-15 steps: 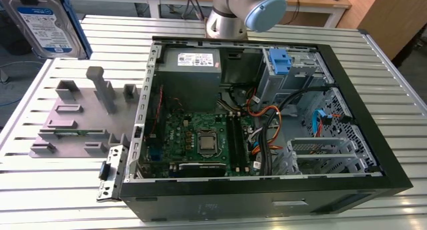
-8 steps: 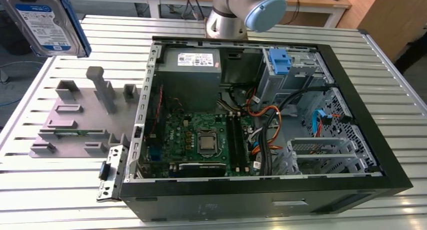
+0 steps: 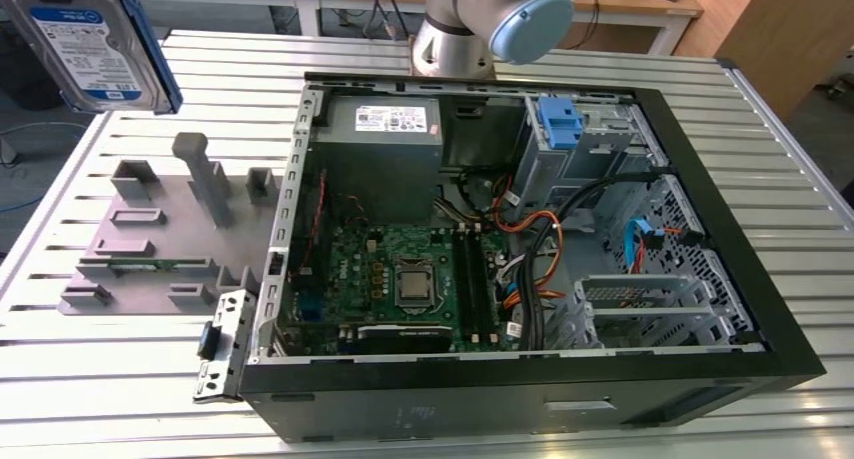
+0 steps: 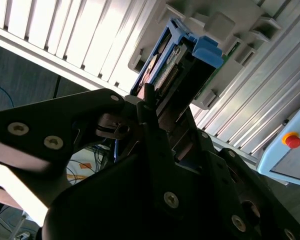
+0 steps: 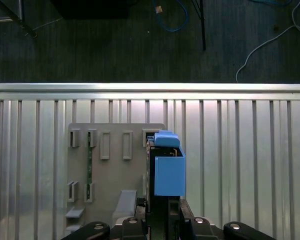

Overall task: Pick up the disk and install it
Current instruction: 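Pick up the disk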

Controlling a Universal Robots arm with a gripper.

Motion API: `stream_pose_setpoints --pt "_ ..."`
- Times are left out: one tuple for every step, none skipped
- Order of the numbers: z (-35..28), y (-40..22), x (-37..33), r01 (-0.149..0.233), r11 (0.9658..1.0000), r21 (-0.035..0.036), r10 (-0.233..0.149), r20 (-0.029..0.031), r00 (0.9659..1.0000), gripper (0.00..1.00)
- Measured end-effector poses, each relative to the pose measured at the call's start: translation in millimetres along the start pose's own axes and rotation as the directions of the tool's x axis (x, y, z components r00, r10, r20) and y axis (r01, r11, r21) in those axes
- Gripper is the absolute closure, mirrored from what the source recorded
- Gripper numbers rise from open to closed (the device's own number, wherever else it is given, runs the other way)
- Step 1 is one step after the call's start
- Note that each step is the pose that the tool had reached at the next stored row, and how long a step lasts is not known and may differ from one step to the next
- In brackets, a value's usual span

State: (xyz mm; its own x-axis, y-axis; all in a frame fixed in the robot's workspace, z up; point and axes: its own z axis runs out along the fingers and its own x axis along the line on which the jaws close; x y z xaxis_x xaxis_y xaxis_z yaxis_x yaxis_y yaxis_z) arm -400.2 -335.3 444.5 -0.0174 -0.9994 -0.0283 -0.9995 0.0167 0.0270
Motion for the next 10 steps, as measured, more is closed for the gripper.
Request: stream_pose_setpoints --pt "-0.1 0.0 0.0 0.000 1.0000 0.0000 0.000 0.0001 1.0000 0.65" --pt "0.0 0.0 0.0 0.000 1.0000 0.0002 0.000 0.0001 1.0000 0.65" --pt "-0.1 0.0 0.0 0.000 1.0000 0.0002 0.000 0.0001 1.0000 0.65" --pt "-0.1 0.0 0.0 0.000 1.0000 0.0001 0.000 0.0001 1.0000 0.65" --pt "-0.2 0.0 0.0 0.000 1.0000 0.0000 0.000 0.0001 1.0000 0.65" --pt "-0.2 0.0 0.0 0.000 1.0000 0.0001 0.000 0.0001 1.0000 0.65" --pt "-0.4 0.0 0.0 0.000 1.0000 0.0001 0.000 0.0000 1.0000 0.65" --pt "-1.1 0.0 0.0 0.000 1.0000 -0.0002 0.000 -0.0001 1.0000 0.65" --pt "-1.8 0.0 -0.1 0.000 1.0000 -0.0001 0.000 0.0000 1.0000 0.65" --pt "-2.9 0.0 -0.1 0.000 1.0000 0.0000 0.000 0.0000 1.0000 0.65"
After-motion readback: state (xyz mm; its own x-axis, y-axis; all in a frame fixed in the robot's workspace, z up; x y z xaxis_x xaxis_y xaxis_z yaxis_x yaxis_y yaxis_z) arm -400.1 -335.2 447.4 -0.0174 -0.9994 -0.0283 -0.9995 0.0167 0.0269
